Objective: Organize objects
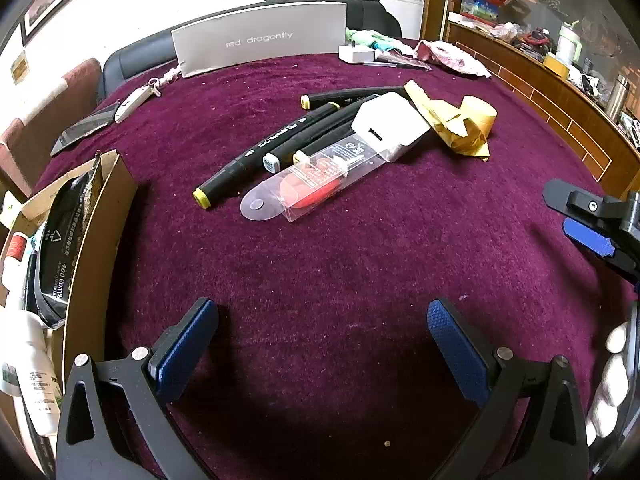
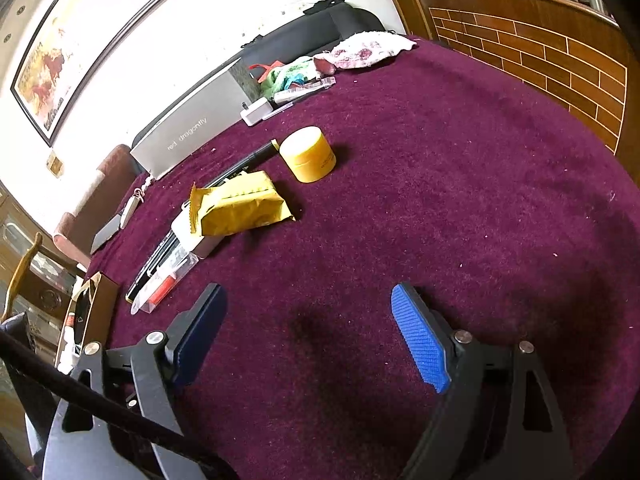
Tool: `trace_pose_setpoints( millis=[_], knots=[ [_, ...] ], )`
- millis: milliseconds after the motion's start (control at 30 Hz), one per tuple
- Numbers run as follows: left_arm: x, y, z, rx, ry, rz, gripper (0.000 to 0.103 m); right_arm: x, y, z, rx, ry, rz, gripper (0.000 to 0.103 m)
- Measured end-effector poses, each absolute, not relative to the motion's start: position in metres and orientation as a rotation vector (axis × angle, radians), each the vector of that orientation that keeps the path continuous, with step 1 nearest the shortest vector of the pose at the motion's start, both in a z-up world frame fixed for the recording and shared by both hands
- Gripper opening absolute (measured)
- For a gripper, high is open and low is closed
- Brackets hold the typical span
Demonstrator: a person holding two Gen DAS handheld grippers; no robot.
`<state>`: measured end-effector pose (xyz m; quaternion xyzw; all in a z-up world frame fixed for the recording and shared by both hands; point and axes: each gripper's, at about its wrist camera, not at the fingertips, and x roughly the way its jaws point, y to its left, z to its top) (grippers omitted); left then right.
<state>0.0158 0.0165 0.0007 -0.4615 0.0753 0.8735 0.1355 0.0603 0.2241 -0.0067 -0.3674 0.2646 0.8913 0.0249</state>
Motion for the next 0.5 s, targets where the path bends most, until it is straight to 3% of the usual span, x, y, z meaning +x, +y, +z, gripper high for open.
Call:
trace_pose_setpoints(
  millis=[167,333,500],
  knots=[
    [0.019,0.017,0.002,-1.372,0.216,2.528,0.102,0.060,0.225,-0.006,-1.133,0.839,2.767,0.090],
    [0.020,0.017,0.001,-1.378,0.218,2.526,0.102,0.060,0.235,-0.009,-1.100,0.996,2.807,0.103],
    [0.020,0.017,0.001,-1.378,0.217,2.529,0.102,0.062,0.240,-0.010,-1.071,1.092,2.809,0.103]
  ],
)
